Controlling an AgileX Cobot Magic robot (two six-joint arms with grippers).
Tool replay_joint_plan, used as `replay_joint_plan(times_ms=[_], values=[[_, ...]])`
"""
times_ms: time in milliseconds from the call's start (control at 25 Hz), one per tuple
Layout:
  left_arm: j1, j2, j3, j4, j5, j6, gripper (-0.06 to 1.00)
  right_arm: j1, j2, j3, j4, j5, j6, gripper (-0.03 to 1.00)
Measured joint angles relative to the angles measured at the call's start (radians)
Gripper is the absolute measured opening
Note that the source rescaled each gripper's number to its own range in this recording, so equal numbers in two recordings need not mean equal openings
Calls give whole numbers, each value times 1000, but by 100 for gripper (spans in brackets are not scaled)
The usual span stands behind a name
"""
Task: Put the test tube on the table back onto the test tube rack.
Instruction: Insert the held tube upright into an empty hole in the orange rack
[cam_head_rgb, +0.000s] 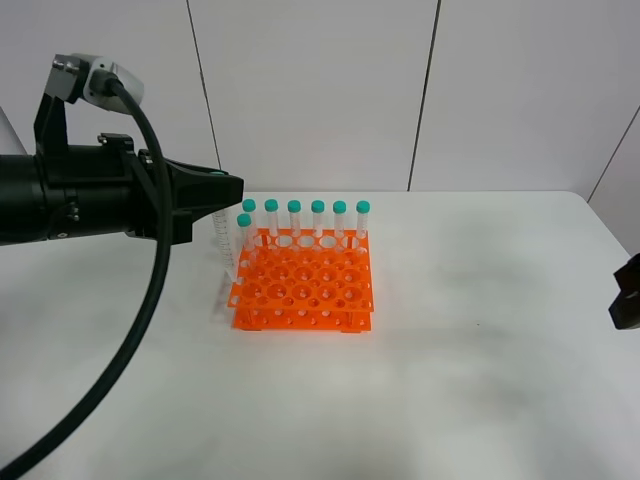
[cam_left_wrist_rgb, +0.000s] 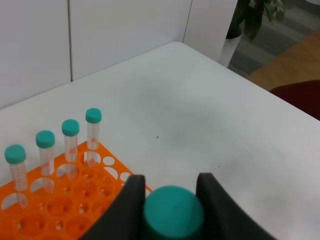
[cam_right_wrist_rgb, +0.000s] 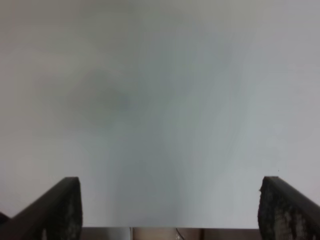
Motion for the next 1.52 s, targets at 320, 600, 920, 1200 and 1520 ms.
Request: replay_joint_plan(times_ms=[320,600,920,1200,1520], values=[[0,0,0,0,0,0,0,0,-300,0,26,47,36,73],[0,0,0,0,0,0,0,0,-540,108,-13,46,45,73],[0,0,0,1,0,0,0,0,-697,312,15,43,53,73],[0,0,0,12,0,0,0,0,-705,322,12,3,55,73],[0,0,0,28,0,0,0,0,-708,337,21,-71,52,73]])
